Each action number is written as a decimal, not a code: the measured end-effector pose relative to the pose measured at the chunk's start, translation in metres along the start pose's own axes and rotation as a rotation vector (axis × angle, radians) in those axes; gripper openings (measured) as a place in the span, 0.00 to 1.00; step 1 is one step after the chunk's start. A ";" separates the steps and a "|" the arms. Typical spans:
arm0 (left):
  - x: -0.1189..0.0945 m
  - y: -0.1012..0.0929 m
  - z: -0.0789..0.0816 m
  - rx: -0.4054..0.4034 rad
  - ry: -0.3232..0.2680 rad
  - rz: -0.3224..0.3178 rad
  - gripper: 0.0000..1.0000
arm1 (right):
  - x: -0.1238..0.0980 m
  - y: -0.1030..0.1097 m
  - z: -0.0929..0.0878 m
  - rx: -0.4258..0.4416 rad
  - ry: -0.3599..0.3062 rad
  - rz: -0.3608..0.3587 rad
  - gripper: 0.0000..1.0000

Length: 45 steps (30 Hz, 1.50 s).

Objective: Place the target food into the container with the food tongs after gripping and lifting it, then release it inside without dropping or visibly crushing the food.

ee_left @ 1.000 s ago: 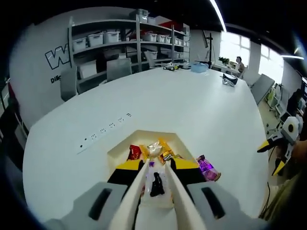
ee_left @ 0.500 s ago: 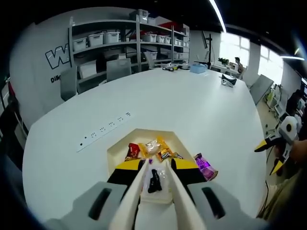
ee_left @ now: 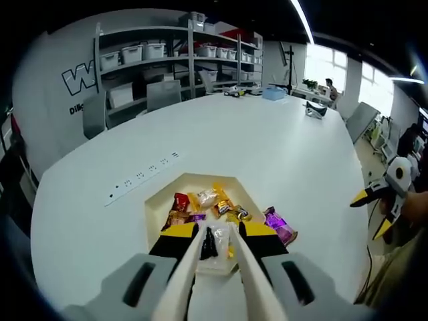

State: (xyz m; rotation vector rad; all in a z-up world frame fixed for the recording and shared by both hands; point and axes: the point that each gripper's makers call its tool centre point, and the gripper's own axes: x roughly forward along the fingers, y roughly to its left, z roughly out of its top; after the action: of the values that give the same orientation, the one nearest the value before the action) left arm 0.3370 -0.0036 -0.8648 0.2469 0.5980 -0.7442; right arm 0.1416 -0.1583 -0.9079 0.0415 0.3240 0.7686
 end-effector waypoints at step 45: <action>0.002 -0.059 -0.073 -0.063 0.049 -0.045 0.23 | 0.004 0.002 -0.005 0.007 0.011 0.009 0.53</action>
State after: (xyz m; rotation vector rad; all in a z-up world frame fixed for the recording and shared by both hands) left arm 0.2661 -0.0173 -0.9253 0.1940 0.6742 -0.7633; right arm 0.1416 -0.1546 -0.9138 0.0456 0.3370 0.7769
